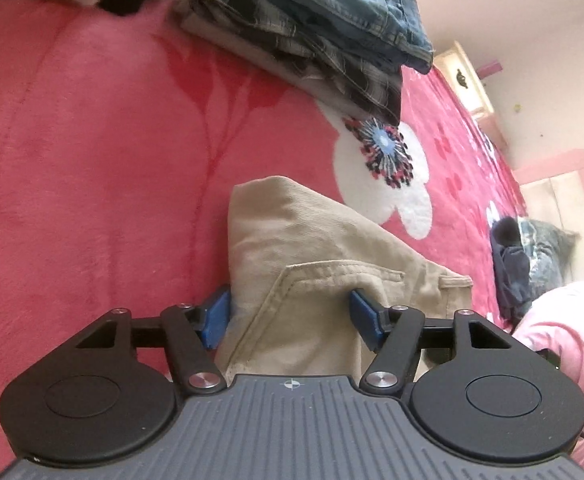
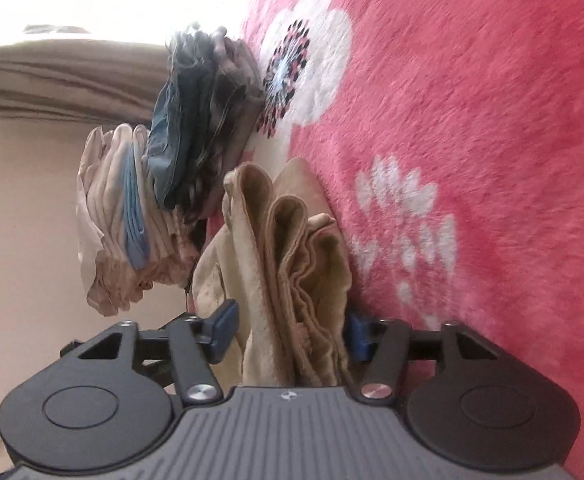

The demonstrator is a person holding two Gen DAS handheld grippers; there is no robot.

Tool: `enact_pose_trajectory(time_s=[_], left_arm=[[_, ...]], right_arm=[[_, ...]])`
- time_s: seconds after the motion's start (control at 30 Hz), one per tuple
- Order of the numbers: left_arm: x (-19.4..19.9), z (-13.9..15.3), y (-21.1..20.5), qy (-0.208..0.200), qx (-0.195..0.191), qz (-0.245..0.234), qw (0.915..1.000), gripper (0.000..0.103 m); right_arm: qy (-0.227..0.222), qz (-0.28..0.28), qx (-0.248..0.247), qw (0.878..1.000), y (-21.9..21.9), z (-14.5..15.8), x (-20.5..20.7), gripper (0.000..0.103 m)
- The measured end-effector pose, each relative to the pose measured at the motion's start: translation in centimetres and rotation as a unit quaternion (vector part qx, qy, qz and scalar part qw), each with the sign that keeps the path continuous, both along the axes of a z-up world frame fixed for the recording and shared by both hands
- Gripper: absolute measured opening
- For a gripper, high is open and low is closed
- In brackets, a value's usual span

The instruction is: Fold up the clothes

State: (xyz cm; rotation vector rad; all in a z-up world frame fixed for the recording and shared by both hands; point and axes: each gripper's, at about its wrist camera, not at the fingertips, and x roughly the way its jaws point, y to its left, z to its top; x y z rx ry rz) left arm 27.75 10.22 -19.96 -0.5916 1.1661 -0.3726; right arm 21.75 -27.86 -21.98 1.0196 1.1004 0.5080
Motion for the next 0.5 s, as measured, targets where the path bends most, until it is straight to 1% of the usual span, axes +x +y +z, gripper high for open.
enact_pose_trajectory(time_s=[0.07, 0.17, 0.27, 0.37, 0.43, 0.5], left_arm=[[-0.6, 1.1, 0.6, -0.008, 0.001, 0.007, 0.9999, 0.065], [-1.8, 2.8, 1.7, -0.023, -0.008, 0.017, 0.9996, 0.067], [-3.7, 4.1, 2.3, -0.032, -0.007, 0.017, 0.9993, 0.072], [-6.3, 4.8, 2.8, -0.027, -0.002, 0.017, 0.9995, 0.082], [-8.2, 4.7, 3.2, -0.017, 0.007, 0.023, 0.9996, 0.085], [-10.0, 4.5, 3.7, -0.005, 0.023, 0.033, 0.9992, 0.088]], right_arm=[[-0.005, -0.010, -0.016, 1.000, -1.1, 1.1, -0.6, 0.067], [-0.014, -0.025, -0.041, 0.999, -2.7, 2.7, -1.4, 0.068], [-0.031, -0.034, -0.073, 0.996, -4.0, 4.9, -2.6, 0.068], [-0.062, -0.007, -0.122, 0.991, -3.2, 7.4, -3.5, 0.066], [-0.080, 0.025, -0.161, 0.983, -1.7, 8.9, -3.8, 0.064], [-0.113, 0.075, -0.215, 0.967, 1.1, 10.7, -3.9, 0.061]])
